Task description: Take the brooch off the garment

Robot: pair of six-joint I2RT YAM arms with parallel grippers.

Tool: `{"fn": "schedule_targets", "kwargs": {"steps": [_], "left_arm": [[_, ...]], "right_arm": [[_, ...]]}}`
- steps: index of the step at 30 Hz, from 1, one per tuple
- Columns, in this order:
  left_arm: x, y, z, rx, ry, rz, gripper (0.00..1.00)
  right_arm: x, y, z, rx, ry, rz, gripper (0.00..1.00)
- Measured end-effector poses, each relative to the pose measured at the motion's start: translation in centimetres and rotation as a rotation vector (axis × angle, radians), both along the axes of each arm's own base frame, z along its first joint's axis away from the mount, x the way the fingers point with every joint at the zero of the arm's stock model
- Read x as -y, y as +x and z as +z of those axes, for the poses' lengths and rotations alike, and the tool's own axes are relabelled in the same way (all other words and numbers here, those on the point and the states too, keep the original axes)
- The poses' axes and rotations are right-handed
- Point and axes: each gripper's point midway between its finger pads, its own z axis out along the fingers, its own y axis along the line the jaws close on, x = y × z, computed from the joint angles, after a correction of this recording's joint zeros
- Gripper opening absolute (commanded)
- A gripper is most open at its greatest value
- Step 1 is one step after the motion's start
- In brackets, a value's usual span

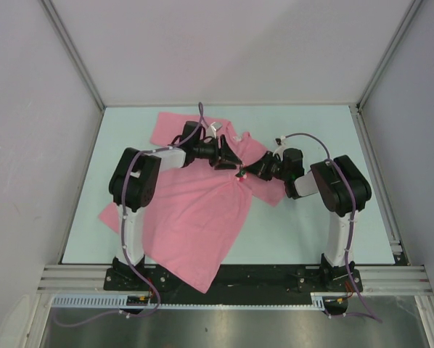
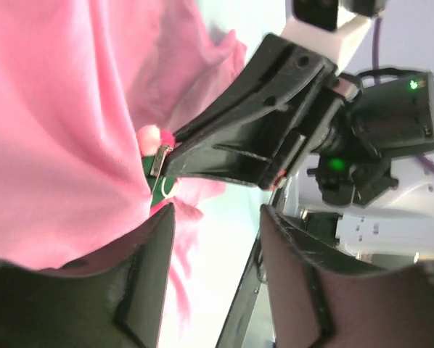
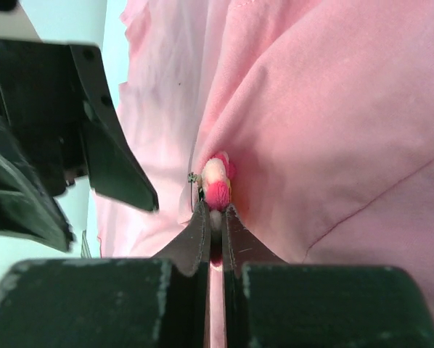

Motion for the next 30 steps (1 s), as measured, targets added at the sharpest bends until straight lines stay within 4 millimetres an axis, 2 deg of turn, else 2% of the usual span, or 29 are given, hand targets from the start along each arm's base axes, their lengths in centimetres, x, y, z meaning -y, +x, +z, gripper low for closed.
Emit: {"fn": "schedule_targets", "kwargs": {"steps": [1,4,7,10,12,17,22,24,27,30], "left_arm": [[-0.2,0.2,0.4,0.011,-0.002,-0.011,0.68],[-0.6,1.0,1.4,0.062,0.007,-0.074,0.68],[-0.8,1.8,1.5,0.138,0.032,-0.121,0.63],[-1.4,1.6,0.7,0.168,0.049,-0.159,0.61],[-1.6,1.5,0.0,0.187,0.058,-0.176,0.63],[-1.3,1.8,-1.0,0.217,0.038,-0.239,0.63],[-1.4,1.7,-1.9,0.221,0.022,-0.270,0.51],[-1.5,1.7,-2.3,0.219,0.019,-0.274,0.52],[-1.6,1.7,-2.7,0.215,0.016,-0.280,0.60],[-1.6,2.0,-2.8,0.221,0.019,-0.281,0.62]], "right_arm": [[0.0,0.0,0.0,0.002,0.002,0.003,0.00],[-0.2,-0.1,0.3,0.018,0.011,0.015,0.00],[-0.5,-0.1,0.9,0.043,0.026,0.034,0.00],[-0.7,-0.2,1.5,0.070,0.040,0.053,0.00],[-0.8,-0.2,1.8,0.087,0.048,0.062,0.00],[-1.0,-0.2,1.8,0.096,0.056,0.070,0.00],[-1.0,-0.3,1.6,0.087,0.059,0.072,0.00],[-1.0,-0.4,1.6,0.085,0.060,0.075,0.00],[-1.0,-0.4,1.6,0.084,0.061,0.075,0.00],[-1.1,-0.4,1.7,0.085,0.063,0.074,0.00]]}}
